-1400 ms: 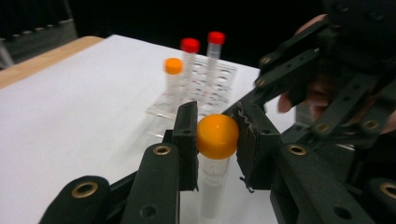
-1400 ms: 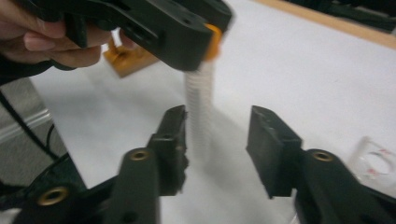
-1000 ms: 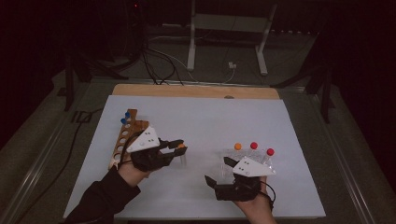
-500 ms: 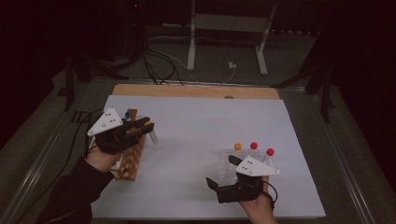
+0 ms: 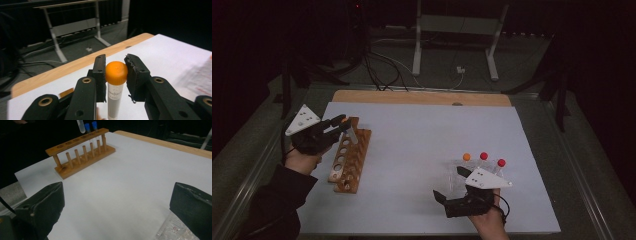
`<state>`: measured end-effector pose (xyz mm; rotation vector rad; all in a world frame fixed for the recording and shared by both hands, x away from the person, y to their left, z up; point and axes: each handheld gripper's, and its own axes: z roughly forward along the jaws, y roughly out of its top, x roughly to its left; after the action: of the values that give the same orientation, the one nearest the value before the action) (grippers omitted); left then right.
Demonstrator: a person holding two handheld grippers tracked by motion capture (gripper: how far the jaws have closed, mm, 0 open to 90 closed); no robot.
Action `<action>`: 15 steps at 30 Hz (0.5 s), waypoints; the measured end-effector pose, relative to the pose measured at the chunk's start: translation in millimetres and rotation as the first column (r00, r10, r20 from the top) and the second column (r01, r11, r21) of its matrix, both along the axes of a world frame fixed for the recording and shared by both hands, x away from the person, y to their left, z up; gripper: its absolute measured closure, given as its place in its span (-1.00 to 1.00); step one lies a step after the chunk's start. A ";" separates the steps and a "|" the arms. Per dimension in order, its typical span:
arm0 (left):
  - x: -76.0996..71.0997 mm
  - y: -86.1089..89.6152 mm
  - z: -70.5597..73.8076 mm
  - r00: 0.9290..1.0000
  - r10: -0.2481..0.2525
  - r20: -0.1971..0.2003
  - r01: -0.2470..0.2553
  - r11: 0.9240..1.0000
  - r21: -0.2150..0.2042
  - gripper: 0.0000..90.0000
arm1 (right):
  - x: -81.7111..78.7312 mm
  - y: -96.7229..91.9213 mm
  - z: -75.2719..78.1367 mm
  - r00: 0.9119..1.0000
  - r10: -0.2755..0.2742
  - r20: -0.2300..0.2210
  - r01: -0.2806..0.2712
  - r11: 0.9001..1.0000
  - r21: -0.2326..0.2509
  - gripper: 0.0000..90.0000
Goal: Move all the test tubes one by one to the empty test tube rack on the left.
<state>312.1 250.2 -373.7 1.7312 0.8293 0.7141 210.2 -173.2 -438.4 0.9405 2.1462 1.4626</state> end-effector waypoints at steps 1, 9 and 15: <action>1.3 2.8 -0.8 1.000 0.012 0.000 -0.012 1.000 -0.002 0.60 | 0.0 0.1 0.0 1.000 0.001 -0.002 -0.001 1.000 0.000 -1.00; 12.0 18.6 -13.8 0.995 0.095 -0.002 -0.095 0.995 0.002 0.60 | 0.0 -0.3 -0.1 1.000 -0.001 0.003 0.001 1.000 -0.003 -1.00; 18.4 24.1 -29.0 0.992 0.118 -0.038 -0.118 0.993 -0.013 0.60 | -0.6 -0.6 -0.3 1.000 0.003 0.008 -0.003 1.000 -0.002 -1.00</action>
<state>330.5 274.3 -402.7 1.6965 0.9668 0.7546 209.6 -173.8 -438.6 0.9297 2.1440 1.4633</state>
